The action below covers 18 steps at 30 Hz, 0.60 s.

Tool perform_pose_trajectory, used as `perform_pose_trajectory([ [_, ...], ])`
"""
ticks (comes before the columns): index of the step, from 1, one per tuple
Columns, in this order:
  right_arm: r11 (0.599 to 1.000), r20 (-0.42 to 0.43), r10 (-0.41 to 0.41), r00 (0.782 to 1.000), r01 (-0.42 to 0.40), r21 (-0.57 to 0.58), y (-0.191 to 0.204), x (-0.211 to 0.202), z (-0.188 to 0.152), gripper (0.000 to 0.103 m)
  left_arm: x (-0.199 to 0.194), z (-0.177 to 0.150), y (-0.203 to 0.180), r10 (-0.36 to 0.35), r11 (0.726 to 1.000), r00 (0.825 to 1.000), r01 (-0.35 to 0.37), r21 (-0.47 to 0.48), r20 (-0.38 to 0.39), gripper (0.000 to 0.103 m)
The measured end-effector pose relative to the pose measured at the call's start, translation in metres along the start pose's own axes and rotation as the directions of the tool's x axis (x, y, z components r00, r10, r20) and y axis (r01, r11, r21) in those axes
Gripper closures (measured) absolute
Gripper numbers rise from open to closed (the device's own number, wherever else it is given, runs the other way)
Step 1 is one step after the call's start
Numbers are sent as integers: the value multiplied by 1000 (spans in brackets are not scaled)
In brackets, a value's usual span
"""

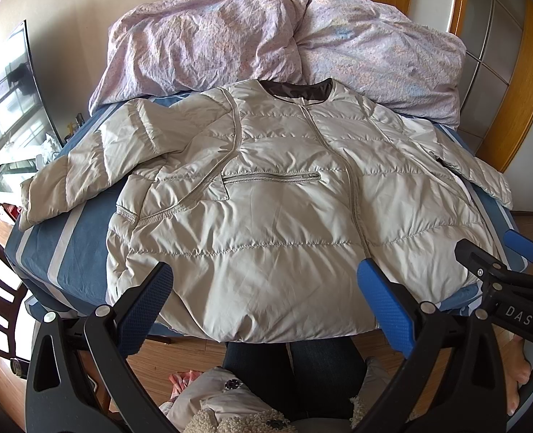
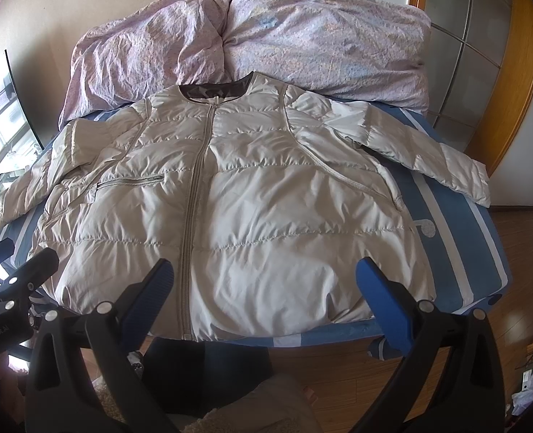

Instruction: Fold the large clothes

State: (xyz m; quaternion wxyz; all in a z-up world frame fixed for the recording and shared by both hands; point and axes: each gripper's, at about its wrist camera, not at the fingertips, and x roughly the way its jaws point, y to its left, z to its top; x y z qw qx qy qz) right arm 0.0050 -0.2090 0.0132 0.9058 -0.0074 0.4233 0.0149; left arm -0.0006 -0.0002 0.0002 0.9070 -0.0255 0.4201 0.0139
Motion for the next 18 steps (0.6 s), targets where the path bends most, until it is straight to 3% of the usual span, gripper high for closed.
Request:
perform_pose_trajectory([
  [18,1000,0,1,1000,-1,2,-2,1,-1,2,0,0,0,0,1000,1000,0,1,0,1],
])
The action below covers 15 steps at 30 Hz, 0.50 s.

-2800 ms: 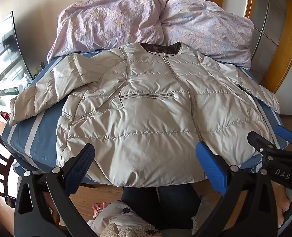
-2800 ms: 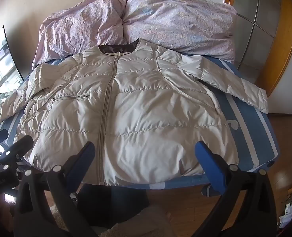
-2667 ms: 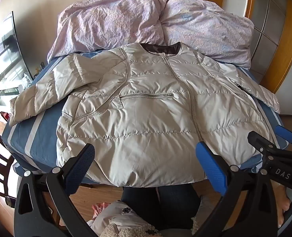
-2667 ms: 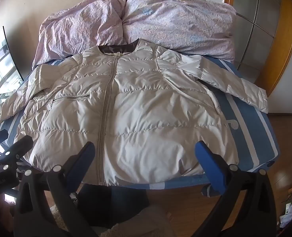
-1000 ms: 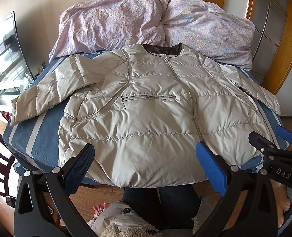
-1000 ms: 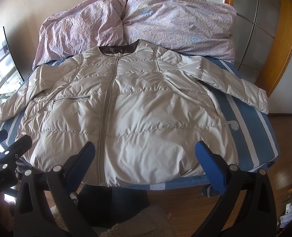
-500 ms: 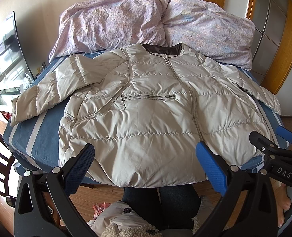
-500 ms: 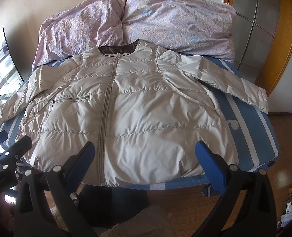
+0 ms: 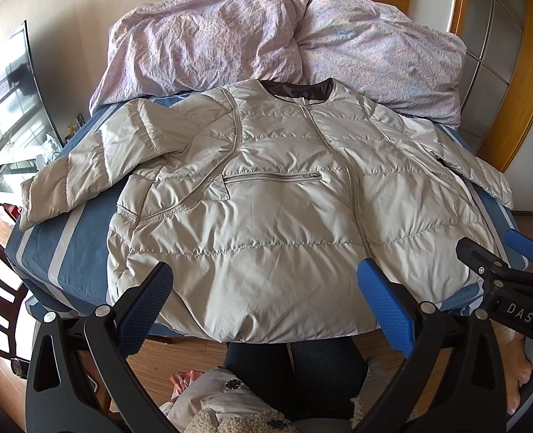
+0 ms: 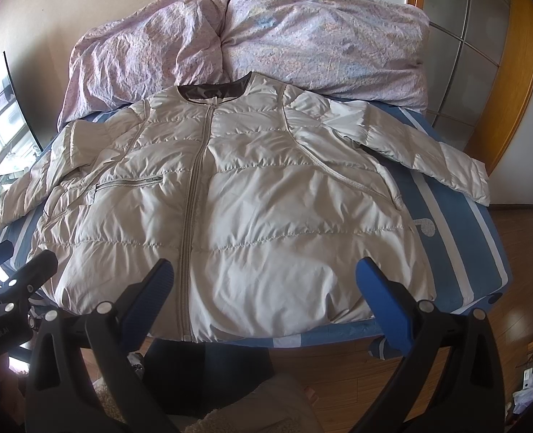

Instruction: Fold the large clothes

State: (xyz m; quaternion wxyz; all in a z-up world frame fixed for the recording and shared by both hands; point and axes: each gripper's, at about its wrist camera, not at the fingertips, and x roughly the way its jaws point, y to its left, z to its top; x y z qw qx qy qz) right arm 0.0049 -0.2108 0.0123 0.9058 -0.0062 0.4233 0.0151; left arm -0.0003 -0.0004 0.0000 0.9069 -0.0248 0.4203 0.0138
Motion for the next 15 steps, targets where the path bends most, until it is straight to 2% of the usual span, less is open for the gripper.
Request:
perform_pose_trajectory([
  [11,999,-4,16,1000,-16,52,-11,17,13,2,12,10,9,-1,1000,1000,1,14,-7,1],
  [15,990,74,65,995,-73,119,-32,28,28,2,31,20,9,-31,999,999,32,17,-35,1],
])
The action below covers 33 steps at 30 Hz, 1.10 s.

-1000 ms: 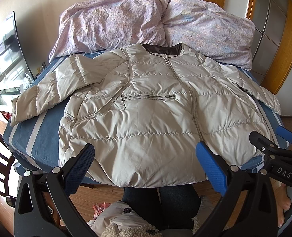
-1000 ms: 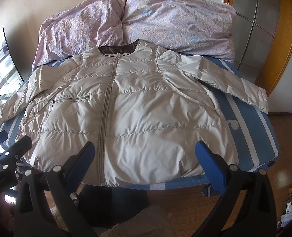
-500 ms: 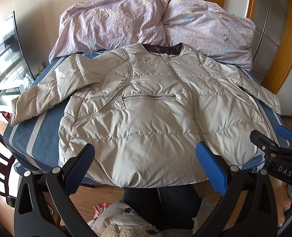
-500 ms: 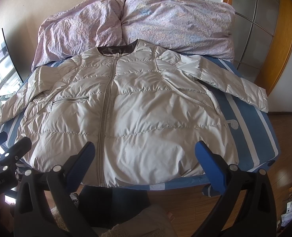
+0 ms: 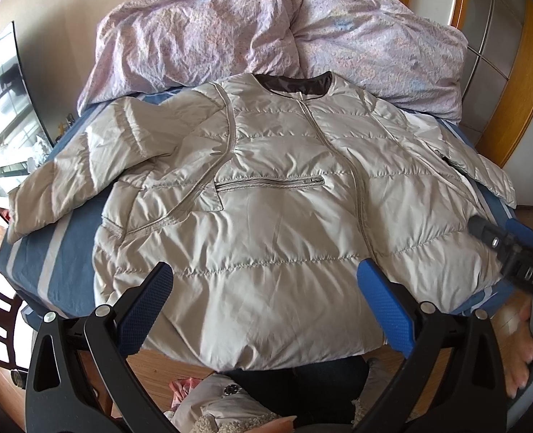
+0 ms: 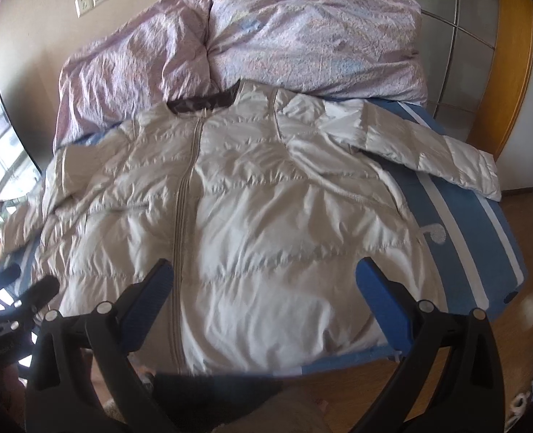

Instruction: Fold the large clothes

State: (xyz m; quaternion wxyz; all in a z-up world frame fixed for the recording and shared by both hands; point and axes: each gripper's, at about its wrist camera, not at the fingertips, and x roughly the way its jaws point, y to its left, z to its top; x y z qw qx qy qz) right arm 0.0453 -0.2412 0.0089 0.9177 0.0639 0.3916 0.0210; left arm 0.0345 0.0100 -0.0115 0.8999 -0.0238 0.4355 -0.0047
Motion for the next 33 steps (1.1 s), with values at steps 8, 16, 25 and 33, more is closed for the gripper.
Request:
perform_pose_trajectory([
  [8,880,59,72,996,-91,467,-132,44,47,2,35,26,12,-85,996,995,86,3,-57,1],
  [16,462,46,71,996,-73,884,-287,95,45,22,57,56,23,-149,989,988,148,-12,-52,1],
  [25,272,49,12,999,-50,961,-354,128,33,46,71,78,56,-150,982,988,154,-109,46,1],
  [33,316,-27,-98,995,57,947,-363,137,49,74,77,80,71,-155,977,981,169,-131,115,1],
])
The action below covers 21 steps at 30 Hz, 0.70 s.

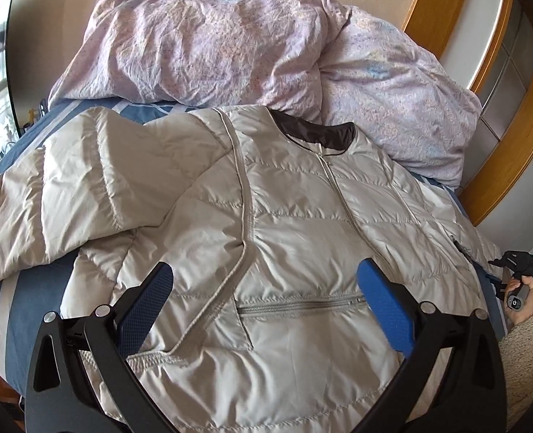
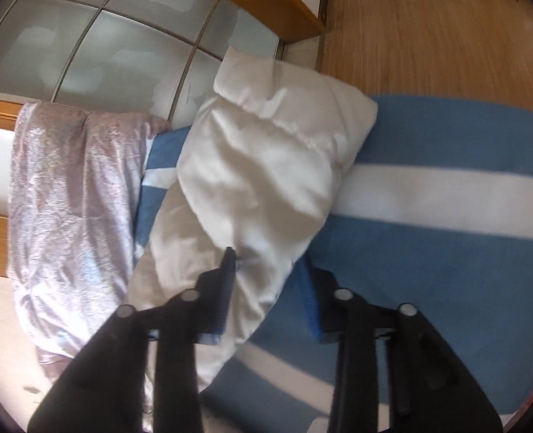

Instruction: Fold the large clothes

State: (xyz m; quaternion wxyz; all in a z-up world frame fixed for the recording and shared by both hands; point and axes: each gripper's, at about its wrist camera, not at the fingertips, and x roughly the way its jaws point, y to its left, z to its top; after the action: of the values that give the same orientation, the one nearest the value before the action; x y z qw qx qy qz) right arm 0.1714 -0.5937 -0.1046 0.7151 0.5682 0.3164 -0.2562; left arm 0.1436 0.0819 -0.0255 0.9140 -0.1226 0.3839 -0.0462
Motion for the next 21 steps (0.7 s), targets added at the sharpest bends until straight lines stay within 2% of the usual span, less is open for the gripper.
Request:
perform_pose_trajectory([
  [2,998,33,-42,999,43,-48,7,0,-1,79,-2,0,5,-9,1000,1000,9,-11,17,1],
  [4,991,78,-79,994,87,-106,17,-5,-4,90,-5,1,11,-15,999,999,16,-28,45,1],
  [6,974,144,-103,984,129,-189,36,-14,-8,94,-8,2,16,-17,999,997,20,-35,71,1],
  [8,950,212,-105,972,161,-267,56,-25,-13,96,-13,4,23,-22,999,995,26,-38,94,1],
  [11,896,325,-64,944,197,-397,96,-49,-29,97,-17,7,33,-14,998,993,20,-53,117,1],
  [15,796,411,66,909,200,-571,155,-81,-68,98,-20,9,46,11,997,992,-1,-79,122,1],
  [17,723,429,156,890,193,-663,186,-99,-98,98,-23,9,53,-4,995,993,16,-96,118,1],
  [19,654,403,249,881,155,-741,212,-111,-126,98,-24,10,60,-18,992,994,31,-120,106,1],
  [21,555,330,353,876,88,-827,239,-122,-165,98,-26,8,65,-19,990,994,33,-135,106,1],
])
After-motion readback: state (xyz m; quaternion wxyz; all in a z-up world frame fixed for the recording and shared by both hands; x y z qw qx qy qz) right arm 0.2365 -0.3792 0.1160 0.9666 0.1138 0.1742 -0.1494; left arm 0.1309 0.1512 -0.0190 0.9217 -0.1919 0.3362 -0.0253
